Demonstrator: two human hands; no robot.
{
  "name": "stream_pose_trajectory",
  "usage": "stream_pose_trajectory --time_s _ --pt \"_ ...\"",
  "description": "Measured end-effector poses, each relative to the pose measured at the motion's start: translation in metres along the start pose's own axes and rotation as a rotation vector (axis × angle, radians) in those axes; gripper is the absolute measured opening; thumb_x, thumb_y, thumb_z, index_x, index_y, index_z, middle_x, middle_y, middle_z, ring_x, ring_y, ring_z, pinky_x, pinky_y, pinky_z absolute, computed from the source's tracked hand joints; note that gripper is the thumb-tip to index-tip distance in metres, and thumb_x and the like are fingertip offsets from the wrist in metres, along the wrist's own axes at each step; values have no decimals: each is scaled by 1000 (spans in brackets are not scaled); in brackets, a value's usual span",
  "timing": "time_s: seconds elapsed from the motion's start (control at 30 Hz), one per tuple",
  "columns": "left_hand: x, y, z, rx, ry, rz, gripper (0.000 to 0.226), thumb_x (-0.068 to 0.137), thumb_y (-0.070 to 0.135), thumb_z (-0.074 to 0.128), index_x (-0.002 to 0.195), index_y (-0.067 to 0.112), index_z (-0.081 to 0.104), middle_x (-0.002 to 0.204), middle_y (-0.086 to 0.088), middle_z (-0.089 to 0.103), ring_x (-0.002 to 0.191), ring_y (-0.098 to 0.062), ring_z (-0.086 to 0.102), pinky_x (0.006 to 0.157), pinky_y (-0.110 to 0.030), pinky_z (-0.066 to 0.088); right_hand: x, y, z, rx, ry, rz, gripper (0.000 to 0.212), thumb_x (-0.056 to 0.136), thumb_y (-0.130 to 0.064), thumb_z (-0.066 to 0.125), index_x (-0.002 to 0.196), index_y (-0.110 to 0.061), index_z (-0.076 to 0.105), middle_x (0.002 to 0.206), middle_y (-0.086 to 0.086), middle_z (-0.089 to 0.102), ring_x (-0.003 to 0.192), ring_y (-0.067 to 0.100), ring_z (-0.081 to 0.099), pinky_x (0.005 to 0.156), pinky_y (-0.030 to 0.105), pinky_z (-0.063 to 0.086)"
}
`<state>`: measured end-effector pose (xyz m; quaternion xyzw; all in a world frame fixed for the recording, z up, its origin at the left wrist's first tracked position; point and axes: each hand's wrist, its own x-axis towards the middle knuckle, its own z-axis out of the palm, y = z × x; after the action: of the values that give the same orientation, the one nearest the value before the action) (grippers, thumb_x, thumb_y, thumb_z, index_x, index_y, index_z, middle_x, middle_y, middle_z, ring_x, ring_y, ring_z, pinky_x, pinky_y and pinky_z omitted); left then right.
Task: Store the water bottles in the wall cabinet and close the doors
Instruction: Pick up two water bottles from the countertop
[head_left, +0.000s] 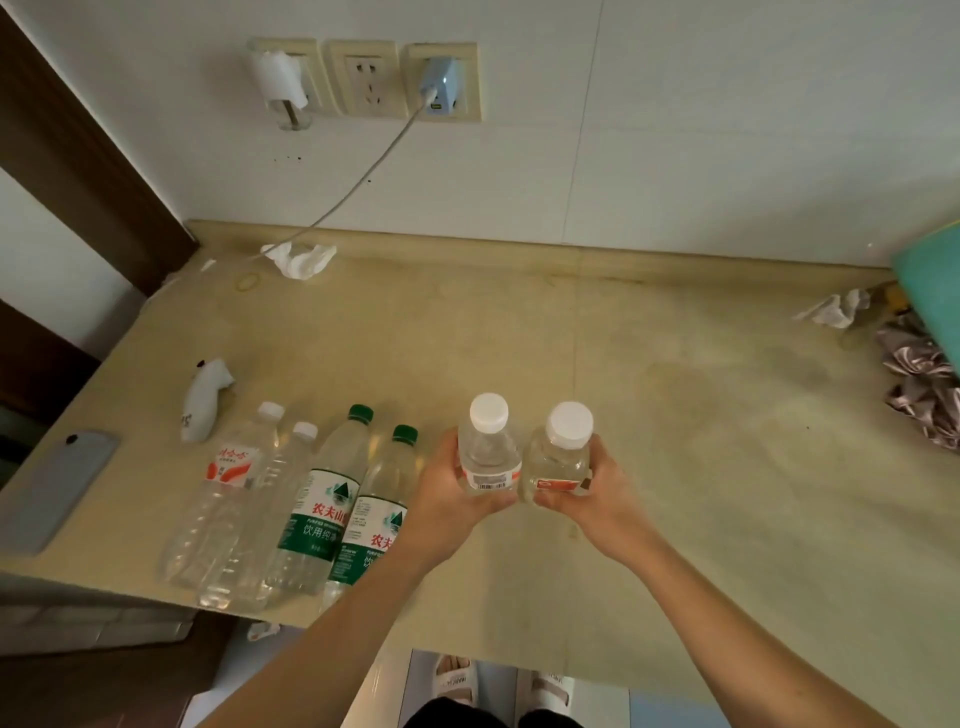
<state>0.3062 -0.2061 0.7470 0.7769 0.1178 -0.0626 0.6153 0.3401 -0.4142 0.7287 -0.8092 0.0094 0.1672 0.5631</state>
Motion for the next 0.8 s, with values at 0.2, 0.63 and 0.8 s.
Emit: stream_pose_trajectory --time_s 0.2,0.63,0.8 --pt "5 22 -12 -16 -26 57 63 67 21 93 116 33 56 106 17 72 99 -2 68 79 -18 53 -23 -21 -1 167 144 9 60 62 -24 89 115 -30 61 102 -12 75 91 13 75 76 32 60" --pt "-8 231 -43 -132 -211 583 55 80 38 84 128 23 60 116 8 74 109 -11 69 88 -23 55 -79 -209 -64 196 467 -431 44 80 -23 85 120 -25 66 102 -16 76 91 -2 70 72 15 54" --pt "-35 339 -67 -152 -125 850 54 78 57 72 125 33 64 115 13 74 108 -8 69 83 -28 56 -114 -314 -93 211 494 -672 39 78 -43 78 114 -35 68 103 -17 75 91 -4 71 68 9 53"
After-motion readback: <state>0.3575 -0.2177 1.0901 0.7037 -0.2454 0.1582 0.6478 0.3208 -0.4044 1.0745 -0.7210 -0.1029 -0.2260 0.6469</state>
